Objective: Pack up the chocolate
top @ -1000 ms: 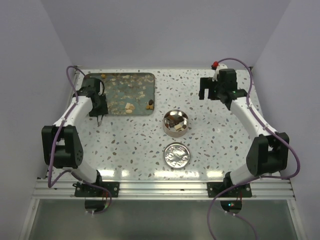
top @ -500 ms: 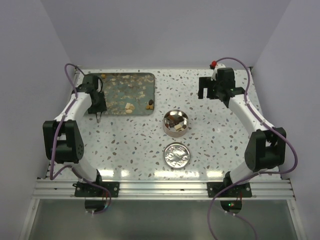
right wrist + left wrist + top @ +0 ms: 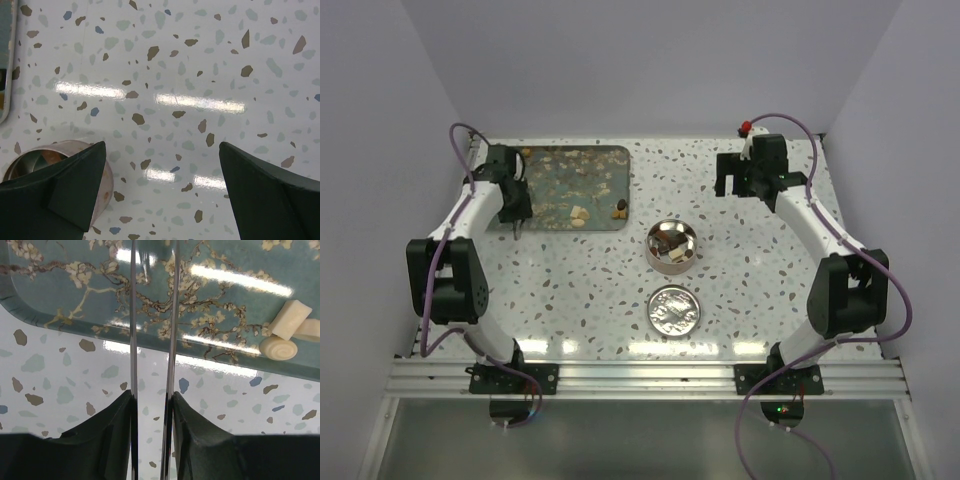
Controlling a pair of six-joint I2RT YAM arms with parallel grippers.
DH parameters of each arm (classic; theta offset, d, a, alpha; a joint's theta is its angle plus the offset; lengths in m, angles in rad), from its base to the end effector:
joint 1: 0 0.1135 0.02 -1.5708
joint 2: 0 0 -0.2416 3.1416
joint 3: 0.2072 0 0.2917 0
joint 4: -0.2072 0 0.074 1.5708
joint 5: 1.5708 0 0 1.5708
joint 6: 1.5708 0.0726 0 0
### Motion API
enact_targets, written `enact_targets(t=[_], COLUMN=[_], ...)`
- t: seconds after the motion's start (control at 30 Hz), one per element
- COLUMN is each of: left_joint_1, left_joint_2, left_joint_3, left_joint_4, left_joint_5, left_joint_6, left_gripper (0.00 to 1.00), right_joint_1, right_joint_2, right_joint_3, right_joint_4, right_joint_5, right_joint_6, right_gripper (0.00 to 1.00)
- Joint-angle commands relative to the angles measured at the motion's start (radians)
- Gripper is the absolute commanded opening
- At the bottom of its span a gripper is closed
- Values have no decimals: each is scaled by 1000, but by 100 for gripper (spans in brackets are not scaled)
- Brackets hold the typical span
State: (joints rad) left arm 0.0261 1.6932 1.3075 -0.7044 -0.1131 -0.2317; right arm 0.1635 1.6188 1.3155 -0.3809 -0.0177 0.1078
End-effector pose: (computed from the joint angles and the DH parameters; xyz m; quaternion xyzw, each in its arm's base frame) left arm 0.4038 0.0187 0.1719 -0.1380 0.9599 0.0302 0.2420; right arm 0.4295 0.0722 0.2342 -0.0289 0.9028 0.0659 0.4239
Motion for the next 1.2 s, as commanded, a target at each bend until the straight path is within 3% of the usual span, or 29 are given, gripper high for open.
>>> enact_targets(t=[0.0,0.3,0.67,1.17], left_joint_1=[9,9,-17,-366], left_joint_2=[-7,-50,-118,-162], left_joint_3=[68,130,67,41], left_joint_4=[-1,-44,-33,-9], left_joint_5=[39,92,136,187], left_joint_6=[20,43,49,0], left_gripper=[27,25,26,26], right_joint_1=[1,-1,1,-1], right_joint_2=[6,0,-10,-14], right_joint_3=[48,42,39,44], right_joint_4=[14,17,20,14], right_joint_5=[-7,-7,-18,-11], right_joint_6=[-3,-2,1,3], right_gripper=[98,98,98,98])
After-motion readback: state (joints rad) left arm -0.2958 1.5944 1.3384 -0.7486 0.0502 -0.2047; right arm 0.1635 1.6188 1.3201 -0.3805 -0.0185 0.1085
